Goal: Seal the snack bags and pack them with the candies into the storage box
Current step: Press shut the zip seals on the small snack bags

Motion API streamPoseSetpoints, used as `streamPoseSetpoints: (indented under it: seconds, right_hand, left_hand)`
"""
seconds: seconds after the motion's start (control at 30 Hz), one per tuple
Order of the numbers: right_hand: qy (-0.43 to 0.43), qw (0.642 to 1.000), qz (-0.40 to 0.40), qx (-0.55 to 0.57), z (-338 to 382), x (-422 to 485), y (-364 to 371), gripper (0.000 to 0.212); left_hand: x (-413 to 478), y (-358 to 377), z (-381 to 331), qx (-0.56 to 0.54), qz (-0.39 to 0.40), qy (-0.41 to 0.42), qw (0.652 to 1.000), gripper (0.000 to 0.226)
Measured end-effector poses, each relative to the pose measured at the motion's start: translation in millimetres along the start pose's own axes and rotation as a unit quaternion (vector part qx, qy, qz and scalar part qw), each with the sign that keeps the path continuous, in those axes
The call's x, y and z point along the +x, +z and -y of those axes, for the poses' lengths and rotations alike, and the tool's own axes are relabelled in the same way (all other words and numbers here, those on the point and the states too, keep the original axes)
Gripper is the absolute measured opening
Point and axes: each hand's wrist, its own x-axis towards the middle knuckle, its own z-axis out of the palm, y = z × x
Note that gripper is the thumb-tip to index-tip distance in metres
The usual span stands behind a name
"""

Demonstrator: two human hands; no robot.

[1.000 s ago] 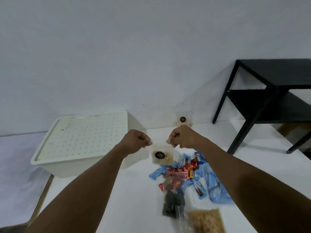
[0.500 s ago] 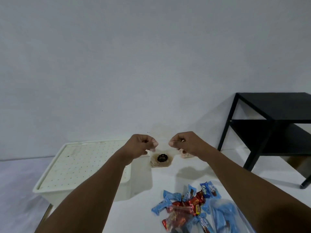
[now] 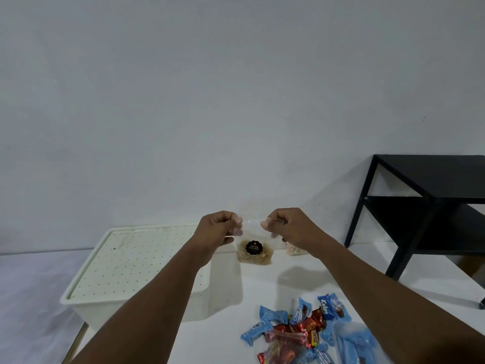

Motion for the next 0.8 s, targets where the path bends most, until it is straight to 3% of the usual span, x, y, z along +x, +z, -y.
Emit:
streamPoseSetpoints:
  seconds: [0.33, 0.53, 0.67, 0.8]
  right_hand:
    - [-0.044, 0.996, 0.013, -0.072, 17.7, 3.3, 11.6, 0.016]
    - [-0.009, 1.0, -0.002, -0.016, 20.1, 2.4, 5.9, 0.02]
    - [-0.012, 0.998, -0.025, -0.061, 19.3, 2.1, 1.8, 0.02]
    - [-0.027, 0.997, -0.024, -0.073, 26.2, -0.6, 2.8, 0.018]
  left_hand:
    - [-6.2, -1.3, -6.8, 0.083, 0.042, 0.005, 0.996, 0.015]
    - [-4.5, -5.3, -15.1, 0.081, 0.022, 0.049, 0.995, 0.02]
    - [-5.7, -0.6, -15.5, 0.094, 0.033, 0.027, 0.995, 0.013]
    - [-2.9, 4.4, -16.7, 0.134, 0.026, 0.048, 0.99, 0.025]
